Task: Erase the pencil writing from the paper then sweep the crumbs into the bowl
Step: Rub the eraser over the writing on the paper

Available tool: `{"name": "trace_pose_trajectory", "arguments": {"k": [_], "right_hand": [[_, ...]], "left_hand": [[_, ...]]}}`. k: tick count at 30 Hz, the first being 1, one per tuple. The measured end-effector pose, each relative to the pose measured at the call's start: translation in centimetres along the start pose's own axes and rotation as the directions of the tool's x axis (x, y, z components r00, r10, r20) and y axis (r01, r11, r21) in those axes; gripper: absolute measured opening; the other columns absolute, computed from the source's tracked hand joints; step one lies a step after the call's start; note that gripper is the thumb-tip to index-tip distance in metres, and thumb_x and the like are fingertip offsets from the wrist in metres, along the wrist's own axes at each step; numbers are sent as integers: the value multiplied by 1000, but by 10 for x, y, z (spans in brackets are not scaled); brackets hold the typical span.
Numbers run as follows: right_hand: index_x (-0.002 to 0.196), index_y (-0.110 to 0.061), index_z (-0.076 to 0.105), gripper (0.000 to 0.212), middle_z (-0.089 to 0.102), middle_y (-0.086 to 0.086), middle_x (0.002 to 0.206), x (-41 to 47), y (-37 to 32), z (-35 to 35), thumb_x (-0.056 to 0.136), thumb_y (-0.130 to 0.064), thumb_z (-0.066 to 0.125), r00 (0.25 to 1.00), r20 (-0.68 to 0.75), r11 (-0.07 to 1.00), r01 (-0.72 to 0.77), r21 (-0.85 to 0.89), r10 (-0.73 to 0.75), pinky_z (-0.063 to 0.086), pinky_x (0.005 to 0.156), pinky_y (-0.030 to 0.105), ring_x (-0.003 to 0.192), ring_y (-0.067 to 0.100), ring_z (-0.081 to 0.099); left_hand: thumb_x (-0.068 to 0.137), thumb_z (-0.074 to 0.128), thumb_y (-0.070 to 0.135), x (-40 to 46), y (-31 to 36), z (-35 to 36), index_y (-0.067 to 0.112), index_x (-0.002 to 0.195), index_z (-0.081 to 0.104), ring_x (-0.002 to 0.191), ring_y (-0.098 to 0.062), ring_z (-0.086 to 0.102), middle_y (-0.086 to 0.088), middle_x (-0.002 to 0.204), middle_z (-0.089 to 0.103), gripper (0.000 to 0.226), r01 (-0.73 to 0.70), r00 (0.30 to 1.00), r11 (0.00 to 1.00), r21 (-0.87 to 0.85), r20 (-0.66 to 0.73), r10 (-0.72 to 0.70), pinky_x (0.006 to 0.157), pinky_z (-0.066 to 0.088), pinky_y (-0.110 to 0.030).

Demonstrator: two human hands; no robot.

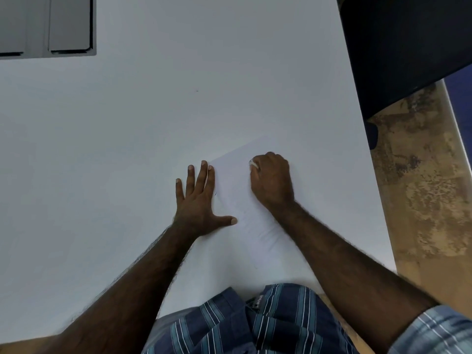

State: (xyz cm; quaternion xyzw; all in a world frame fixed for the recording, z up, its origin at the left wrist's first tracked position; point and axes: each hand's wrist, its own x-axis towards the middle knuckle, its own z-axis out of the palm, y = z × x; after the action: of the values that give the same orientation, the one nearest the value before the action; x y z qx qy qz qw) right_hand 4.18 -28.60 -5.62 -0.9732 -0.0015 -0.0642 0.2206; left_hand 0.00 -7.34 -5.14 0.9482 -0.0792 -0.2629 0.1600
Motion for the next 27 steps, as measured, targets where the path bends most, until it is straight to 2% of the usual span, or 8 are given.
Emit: {"name": "trace_pose_trajectory", "arguments": {"k": [5,7,14,17,20,22,24,27], "right_hand": [[102,-12,71,23,67,7,94,-55,-35,12,102,-21,50,940,188,958,276,77,-286,47,83,44,87,28,60],[103,-12,72,23,68,7,94,-53,-28,11,102,-21,51,925,183,942,326,73,-334,47,82,43,87,27,60],[84,-12,68,8,63,9,80,9,14,-5,90,-13,62,999,-47,1000,-21,-10,20,48,73,45,75,36,59],[91,-11,68,14,63,9,85,-11,-7,4,96,-16,56,996,-2,996,92,-6,-92,47,77,46,80,35,60],[102,-11,70,22,65,10,93,-54,-33,16,103,-19,50,939,132,948,314,53,-318,47,80,46,84,31,60],[105,-11,71,23,66,9,94,-63,-34,17,103,-20,50,910,168,926,370,79,-378,47,79,45,84,29,60],[100,-13,71,20,64,8,91,-48,-23,15,100,-19,51,939,119,947,320,32,-322,44,78,44,83,31,59],[92,-14,70,10,63,9,86,-11,2,7,92,-17,60,992,-4,992,122,-40,-123,45,74,44,79,35,59]], "left_hand": [[62,55,95,1,0,3,22,160,-21,149,-23,-36,6,164,-35,145,3,1000,1000,13,-7,-3,123,-11,-60],[62,56,95,2,0,3,22,159,-22,149,-23,-37,6,164,-36,145,6,1000,1000,18,1,-6,123,-12,-60],[58,56,98,1,0,2,23,158,-25,149,-23,-38,8,163,-37,149,3,1000,1000,14,12,-4,122,-13,-60],[57,54,99,1,-1,3,23,159,-23,149,-22,-37,9,163,-36,148,4,1000,1000,11,1,-4,122,-13,-60],[55,41,101,1,0,3,23,160,-21,150,-23,-35,7,164,-34,144,5,1000,1000,18,-6,-5,123,-11,-60],[55,37,100,1,0,3,22,160,-21,150,-23,-36,6,164,-34,143,7,1000,1000,25,-6,-7,123,-11,-60],[56,46,100,2,0,2,22,159,-22,149,-23,-37,7,164,-36,146,7,1000,1000,16,0,-7,122,-12,-59],[57,54,98,1,0,2,23,159,-23,149,-23,-37,8,163,-37,149,6,1000,1000,18,8,-6,122,-12,-61]]}}
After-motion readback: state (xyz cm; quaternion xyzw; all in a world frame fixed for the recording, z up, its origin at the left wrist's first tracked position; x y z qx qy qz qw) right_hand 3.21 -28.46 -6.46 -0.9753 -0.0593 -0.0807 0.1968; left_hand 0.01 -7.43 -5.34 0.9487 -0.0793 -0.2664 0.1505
